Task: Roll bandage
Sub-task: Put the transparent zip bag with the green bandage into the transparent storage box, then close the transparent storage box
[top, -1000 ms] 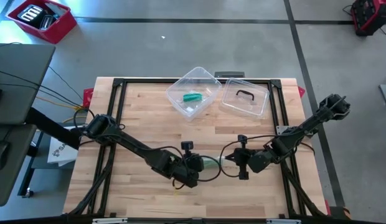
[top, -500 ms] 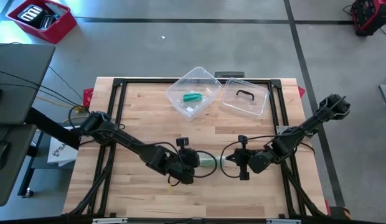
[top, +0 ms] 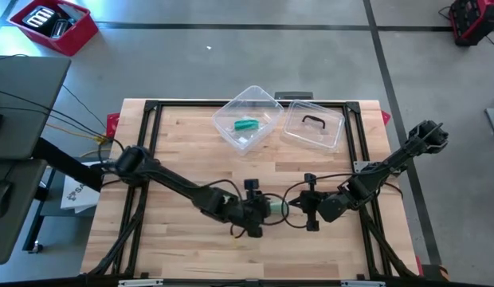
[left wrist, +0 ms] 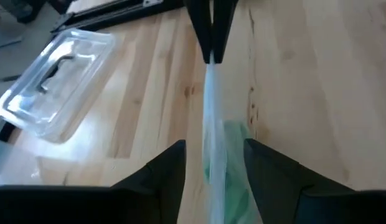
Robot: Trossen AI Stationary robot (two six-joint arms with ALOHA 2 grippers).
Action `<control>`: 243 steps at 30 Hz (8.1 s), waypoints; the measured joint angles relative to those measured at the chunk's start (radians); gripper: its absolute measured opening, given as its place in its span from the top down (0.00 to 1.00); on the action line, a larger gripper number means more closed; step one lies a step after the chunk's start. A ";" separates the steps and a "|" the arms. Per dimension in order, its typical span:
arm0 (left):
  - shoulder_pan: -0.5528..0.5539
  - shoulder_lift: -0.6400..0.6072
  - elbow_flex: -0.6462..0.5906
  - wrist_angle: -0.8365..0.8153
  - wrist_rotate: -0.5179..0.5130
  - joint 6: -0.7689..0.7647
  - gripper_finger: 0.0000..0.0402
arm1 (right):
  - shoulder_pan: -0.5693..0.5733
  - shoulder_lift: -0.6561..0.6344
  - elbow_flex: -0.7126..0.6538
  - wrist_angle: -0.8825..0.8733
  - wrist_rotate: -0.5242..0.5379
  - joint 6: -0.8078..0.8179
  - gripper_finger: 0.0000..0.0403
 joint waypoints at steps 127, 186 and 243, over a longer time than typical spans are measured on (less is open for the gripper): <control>0.300 -0.518 -0.148 -0.324 0.285 -0.072 0.66 | -0.844 0.287 -0.096 -0.032 -0.676 -0.179 0.60; 0.177 -0.262 -0.670 0.500 0.533 -0.393 0.81 | -0.090 0.338 0.051 0.139 -0.083 -0.559 0.43; 0.250 0.131 -0.629 0.977 0.632 -0.460 0.84 | 0.023 0.532 0.085 0.238 0.052 -0.382 0.43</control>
